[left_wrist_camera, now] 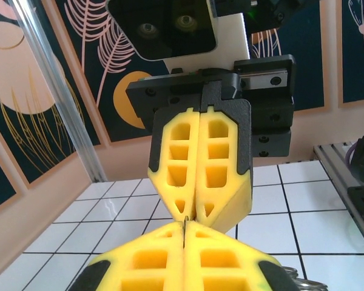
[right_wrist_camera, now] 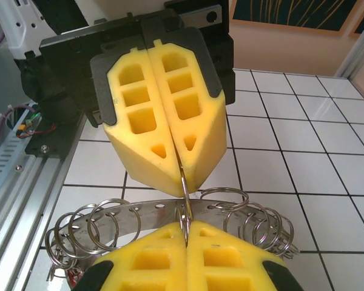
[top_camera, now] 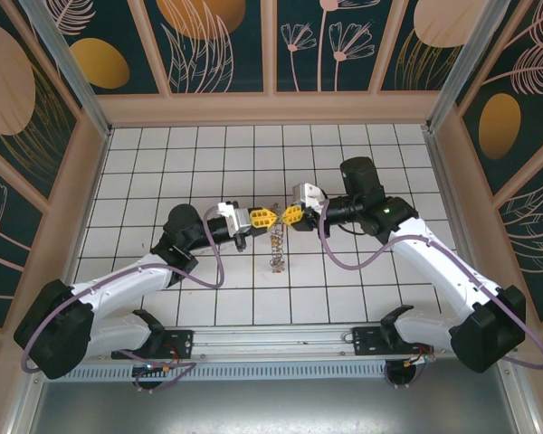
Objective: Put the keys on the keyring
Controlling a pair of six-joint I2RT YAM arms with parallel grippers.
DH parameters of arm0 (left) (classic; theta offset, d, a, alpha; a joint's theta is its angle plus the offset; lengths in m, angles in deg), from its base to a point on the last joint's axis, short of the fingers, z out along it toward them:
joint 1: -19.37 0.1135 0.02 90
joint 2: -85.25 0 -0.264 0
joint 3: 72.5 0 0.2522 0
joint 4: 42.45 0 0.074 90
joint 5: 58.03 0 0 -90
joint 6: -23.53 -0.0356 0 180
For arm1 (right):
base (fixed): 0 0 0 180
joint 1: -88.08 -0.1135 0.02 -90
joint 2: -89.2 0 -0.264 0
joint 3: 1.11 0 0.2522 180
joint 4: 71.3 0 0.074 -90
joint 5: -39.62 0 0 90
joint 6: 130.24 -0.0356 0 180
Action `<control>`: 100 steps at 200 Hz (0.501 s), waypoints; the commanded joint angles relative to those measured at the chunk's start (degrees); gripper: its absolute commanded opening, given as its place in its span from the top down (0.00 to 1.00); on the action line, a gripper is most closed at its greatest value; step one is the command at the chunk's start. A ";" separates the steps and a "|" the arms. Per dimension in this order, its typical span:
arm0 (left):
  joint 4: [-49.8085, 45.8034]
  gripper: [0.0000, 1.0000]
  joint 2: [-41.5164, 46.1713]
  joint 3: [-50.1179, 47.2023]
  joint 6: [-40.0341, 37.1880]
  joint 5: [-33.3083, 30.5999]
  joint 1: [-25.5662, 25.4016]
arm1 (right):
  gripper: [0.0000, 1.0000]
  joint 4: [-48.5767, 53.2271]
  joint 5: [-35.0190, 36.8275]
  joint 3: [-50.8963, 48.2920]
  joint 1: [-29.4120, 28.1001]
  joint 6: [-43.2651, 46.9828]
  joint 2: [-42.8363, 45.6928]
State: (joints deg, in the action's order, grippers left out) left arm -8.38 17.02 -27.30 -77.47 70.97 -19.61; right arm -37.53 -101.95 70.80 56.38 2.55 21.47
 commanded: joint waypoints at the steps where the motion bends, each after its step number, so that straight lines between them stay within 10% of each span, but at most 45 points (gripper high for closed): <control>1: -4.52 1.00 0.99 1.55 -5.41 0.09 -0.04 | 1.00 -0.76 -5.58 0.95 0.03 -2.13 2.32; 100: 5.56 1.00 0.64 -0.66 2.62 -0.24 0.00 | 0.74 3.02 -5.21 0.12 2.04 1.02 2.09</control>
State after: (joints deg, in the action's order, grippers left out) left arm -7.35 17.48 -28.52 -76.11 70.49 -19.63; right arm -36.22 -104.55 70.80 57.78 1.54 21.93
